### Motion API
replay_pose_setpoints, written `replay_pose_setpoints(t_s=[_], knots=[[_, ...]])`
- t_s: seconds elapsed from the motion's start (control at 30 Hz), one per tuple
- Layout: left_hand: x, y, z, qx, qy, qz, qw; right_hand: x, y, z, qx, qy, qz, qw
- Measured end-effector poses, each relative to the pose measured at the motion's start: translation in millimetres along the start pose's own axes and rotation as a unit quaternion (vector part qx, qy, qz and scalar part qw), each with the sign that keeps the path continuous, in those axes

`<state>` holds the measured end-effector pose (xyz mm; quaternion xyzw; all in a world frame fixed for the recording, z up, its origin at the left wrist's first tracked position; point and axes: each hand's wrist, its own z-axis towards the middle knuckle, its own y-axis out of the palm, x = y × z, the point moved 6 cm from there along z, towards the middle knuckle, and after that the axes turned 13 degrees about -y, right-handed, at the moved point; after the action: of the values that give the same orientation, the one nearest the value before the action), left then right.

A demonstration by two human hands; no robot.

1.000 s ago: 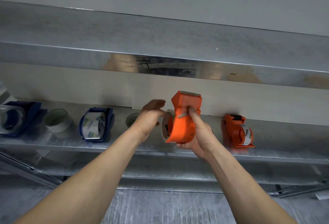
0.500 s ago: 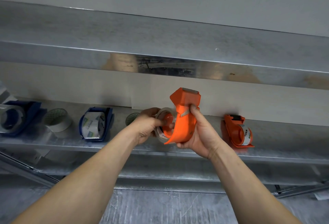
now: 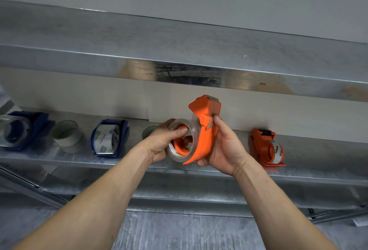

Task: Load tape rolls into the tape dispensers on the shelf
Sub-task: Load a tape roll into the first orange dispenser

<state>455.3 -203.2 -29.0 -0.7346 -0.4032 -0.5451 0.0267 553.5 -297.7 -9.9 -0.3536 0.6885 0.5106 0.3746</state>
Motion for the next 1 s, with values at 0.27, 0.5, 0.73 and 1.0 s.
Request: replay_pose_setpoints(t_s=[0.27,0.5,0.73,1.0], knots=[[-6.3,-0.7,3.5,0.056,-0.042,-0.026,0.997,1.3,-2.3,1.0,0.022,0.019,0.013,0.999],[-7.4,-3.9,-2.2,0.105,-0.044,-0.075,0.991,-9.6,-12.2,4.4,0.168,-0.021,-0.098,0.981],[-15.0,-12.9,-4.2,0.128,-0.056,-0.084,0.987,-43.7,-21.8,5.8,0.305,-0.298,-0.275,0.862],[-10.3,-22.3,-5.9,0.208,-0.035,-0.092,0.973,-55.8,5.6,0.5,0.238,-0.327,-0.472,0.783]])
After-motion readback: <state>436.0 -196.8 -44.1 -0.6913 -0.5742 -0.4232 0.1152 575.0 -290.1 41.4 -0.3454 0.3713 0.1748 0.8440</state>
